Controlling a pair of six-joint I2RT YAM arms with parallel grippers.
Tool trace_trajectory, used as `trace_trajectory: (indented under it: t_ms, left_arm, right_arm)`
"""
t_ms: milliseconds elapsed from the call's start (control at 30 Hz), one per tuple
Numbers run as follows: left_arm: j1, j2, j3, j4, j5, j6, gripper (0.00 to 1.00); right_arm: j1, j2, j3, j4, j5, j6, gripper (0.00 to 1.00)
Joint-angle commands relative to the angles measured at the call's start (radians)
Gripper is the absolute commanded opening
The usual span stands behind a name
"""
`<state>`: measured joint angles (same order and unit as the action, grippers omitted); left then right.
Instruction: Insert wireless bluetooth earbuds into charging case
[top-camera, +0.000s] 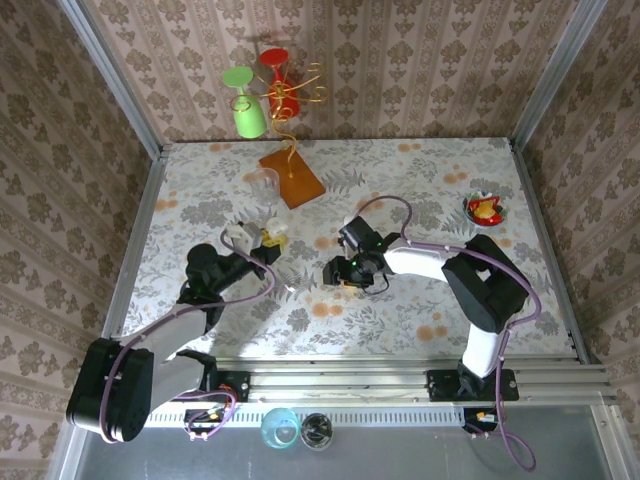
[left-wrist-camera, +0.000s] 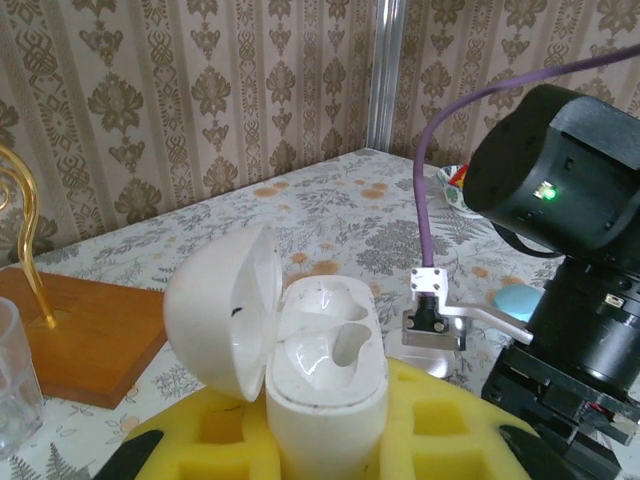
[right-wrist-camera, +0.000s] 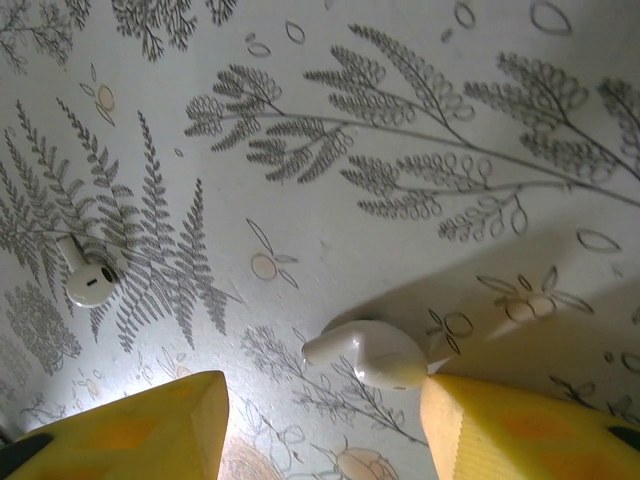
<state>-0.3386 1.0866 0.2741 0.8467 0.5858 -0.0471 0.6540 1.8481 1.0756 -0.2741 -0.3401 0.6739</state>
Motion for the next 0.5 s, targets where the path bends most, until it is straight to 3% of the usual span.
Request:
trace_trajectory:
  t_ms: [0,267,467]
  left_arm:
    - [0.011,-0.025,-0.004,-0.027,-0.029,0.018,0.0]
    - [0.042,-0.054,-0.027,-0.037,-0.103,-0.003,0.0]
    - [0.061,-0.054,-0.03,-0.037,-0.127,-0.018,0.0]
  right_arm:
    - [-0.009,0.065,0.052,0.039,0.041,-0.06,0.55]
    - [-0.013,0.068,0.109,-0.018,0.057,-0.118,0.43]
    - [0.001,0.043,0.132,-0.098,0.142,-0.178,0.44]
